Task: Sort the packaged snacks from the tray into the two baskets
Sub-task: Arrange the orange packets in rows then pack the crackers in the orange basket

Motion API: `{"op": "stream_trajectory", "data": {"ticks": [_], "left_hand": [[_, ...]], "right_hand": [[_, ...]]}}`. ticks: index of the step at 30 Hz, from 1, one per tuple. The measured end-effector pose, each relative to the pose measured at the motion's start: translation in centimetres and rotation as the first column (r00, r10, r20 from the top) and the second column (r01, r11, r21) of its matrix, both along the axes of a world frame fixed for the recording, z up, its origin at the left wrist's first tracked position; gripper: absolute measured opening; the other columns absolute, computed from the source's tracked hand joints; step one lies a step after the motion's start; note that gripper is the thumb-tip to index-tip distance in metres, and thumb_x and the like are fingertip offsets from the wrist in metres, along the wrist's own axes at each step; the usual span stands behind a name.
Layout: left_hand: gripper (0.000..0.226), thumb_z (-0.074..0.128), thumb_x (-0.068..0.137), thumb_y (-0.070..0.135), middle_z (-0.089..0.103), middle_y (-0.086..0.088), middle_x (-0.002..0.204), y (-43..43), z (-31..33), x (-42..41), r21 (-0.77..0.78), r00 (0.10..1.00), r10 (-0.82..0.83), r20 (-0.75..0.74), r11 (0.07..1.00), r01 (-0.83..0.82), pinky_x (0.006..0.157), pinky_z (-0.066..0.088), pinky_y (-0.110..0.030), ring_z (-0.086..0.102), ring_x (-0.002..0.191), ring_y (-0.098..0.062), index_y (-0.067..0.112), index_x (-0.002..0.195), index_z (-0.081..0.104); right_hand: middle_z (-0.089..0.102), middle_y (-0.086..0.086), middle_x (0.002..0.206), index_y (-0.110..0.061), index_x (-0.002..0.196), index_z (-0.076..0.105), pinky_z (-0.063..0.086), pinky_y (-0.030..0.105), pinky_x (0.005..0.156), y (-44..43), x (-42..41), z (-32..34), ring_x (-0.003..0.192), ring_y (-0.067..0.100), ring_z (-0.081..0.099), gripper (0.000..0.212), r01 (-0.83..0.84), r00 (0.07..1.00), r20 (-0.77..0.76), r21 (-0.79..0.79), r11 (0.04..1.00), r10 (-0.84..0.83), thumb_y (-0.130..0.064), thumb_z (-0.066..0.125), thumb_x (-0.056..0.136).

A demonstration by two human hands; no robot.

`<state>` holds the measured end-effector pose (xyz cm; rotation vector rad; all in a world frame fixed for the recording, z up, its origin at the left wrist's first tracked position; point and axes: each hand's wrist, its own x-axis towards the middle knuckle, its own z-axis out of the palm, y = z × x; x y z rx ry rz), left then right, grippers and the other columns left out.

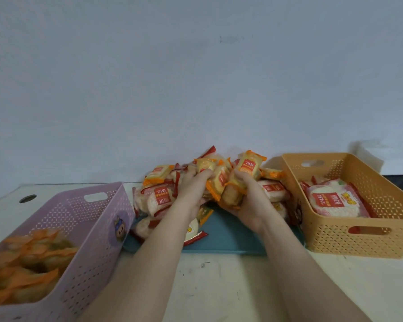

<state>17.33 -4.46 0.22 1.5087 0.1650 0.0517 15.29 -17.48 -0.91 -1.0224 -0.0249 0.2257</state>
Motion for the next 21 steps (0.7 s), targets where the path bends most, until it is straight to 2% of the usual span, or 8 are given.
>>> {"op": "stream_trajectory", "data": {"ticks": [4, 6, 8, 10, 13, 16, 18, 21], "left_hand": [[0.027, 0.063, 0.079, 0.03, 0.075, -0.007, 0.094, -0.3, 0.7, -1.6, 0.063, 0.998, 0.001, 0.067, 0.998, -0.005, 0.079, 0.059, -0.04, 0.072, 0.089, -0.022, 0.018, 0.103, 0.067], [0.018, 0.063, 0.084, 0.029, 0.075, -0.003, 0.085, -0.3, 1.6, -2.8, 0.088, 0.993, 0.01, 0.119, 0.996, -0.021, 0.067, 0.058, -0.032, 0.073, 0.081, -0.017, 0.018, 0.099, 0.068], [0.017, 0.062, 0.086, 0.029, 0.075, -0.004, 0.083, -0.1, 3.2, -4.0, 0.121, 0.99, 0.011, 0.14, 0.992, -0.028, 0.06, 0.057, -0.029, 0.073, 0.077, -0.017, 0.017, 0.096, 0.07], [0.022, 0.063, 0.084, 0.036, 0.075, -0.006, 0.085, 0.3, 4.9, -5.1, 0.182, 0.99, 0.015, 0.141, 0.983, -0.041, 0.066, 0.061, -0.035, 0.073, 0.078, -0.021, 0.016, 0.092, 0.07], [0.03, 0.061, 0.074, 0.046, 0.075, -0.002, 0.08, 2.1, 7.8, -6.9, 0.37, 0.986, 0.004, 0.165, 0.927, -0.065, 0.081, 0.059, -0.044, 0.072, 0.079, -0.02, 0.018, 0.082, 0.069], [0.032, 0.058, 0.077, 0.046, 0.075, -0.003, 0.082, 5.5, 11.1, -9.2, 0.514, 0.985, 0.013, 0.171, 0.852, -0.101, 0.077, 0.06, -0.041, 0.072, 0.079, -0.02, 0.017, 0.083, 0.068], [0.03, 0.054, 0.083, 0.041, 0.075, -0.006, 0.086, 8.8, 12.8, -10.6, 0.586, 0.985, 0.048, 0.166, 0.799, -0.137, 0.073, 0.061, -0.038, 0.072, 0.078, -0.02, 0.015, 0.088, 0.068], [0.033, 0.05, 0.086, 0.041, 0.076, -0.003, 0.084, 14.6, 14.1, -13.0, 0.638, 0.989, 0.077, 0.127, 0.757, -0.141, 0.078, 0.06, -0.037, 0.072, 0.078, -0.017, 0.014, 0.093, 0.068]], "right_hand": [[0.075, 0.003, 0.098, -0.021, 0.107, 0.064, 0.053, 0.04, 0.084, -0.5, -0.1, 0.4, 0.096, 0.021, 0.069, 0.023, 0.008, 0.999, -0.031, -0.007, 1.0, -0.008, -0.033, 0.059, 0.088], [0.074, 0.002, 0.098, -0.021, 0.105, 0.065, 0.052, 0.035, 0.077, -0.4, -0.3, 0.7, 0.093, 0.019, 0.068, 0.022, -0.017, 0.999, -0.029, -0.001, 1.0, 0.017, -0.031, 0.062, 0.086], [0.073, 0.002, 0.097, -0.021, 0.102, 0.065, 0.051, 0.033, 0.075, -0.3, -0.8, 1.4, 0.088, 0.017, 0.067, 0.017, -0.057, 0.998, -0.009, 0.014, 0.998, 0.057, -0.029, 0.062, 0.086], [0.072, 0.003, 0.099, -0.021, 0.105, 0.065, 0.051, 0.033, 0.077, 0.1, -1.4, 2.4, 0.086, 0.017, 0.068, 0.018, -0.102, 0.994, 0.038, 0.023, 0.995, 0.101, -0.027, 0.062, 0.088], [0.072, 0.007, 0.105, -0.017, 0.11, 0.065, 0.055, 0.039, 0.08, 1.9, -2.7, 3.9, 0.095, 0.023, 0.069, 0.022, -0.155, 0.985, 0.088, 0.064, 0.986, 0.149, -0.023, 0.06, 0.089], [0.069, 0.011, 0.118, -0.014, 0.123, 0.062, 0.058, 0.041, 0.082, 5.6, -3.7, 5.8, 0.11, 0.031, 0.065, 0.039, -0.229, 0.971, 0.087, 0.071, 0.971, 0.223, -0.027, 0.062, 0.087], [0.071, 0.009, 0.115, -0.014, 0.121, 0.063, 0.058, 0.038, 0.078, 8.7, -4.4, 7.4, 0.107, 0.029, 0.067, 0.039, -0.286, 0.953, 0.108, 0.0, 0.958, 0.284, -0.03, 0.064, 0.086], [0.073, 0.009, 0.103, -0.012, 0.116, 0.064, 0.059, 0.033, 0.067, 13.9, -5.8, 9.8, 0.091, 0.024, 0.07, 0.031, -0.338, 0.926, 0.133, -0.125, 0.933, 0.354, -0.026, 0.062, 0.088]]}}
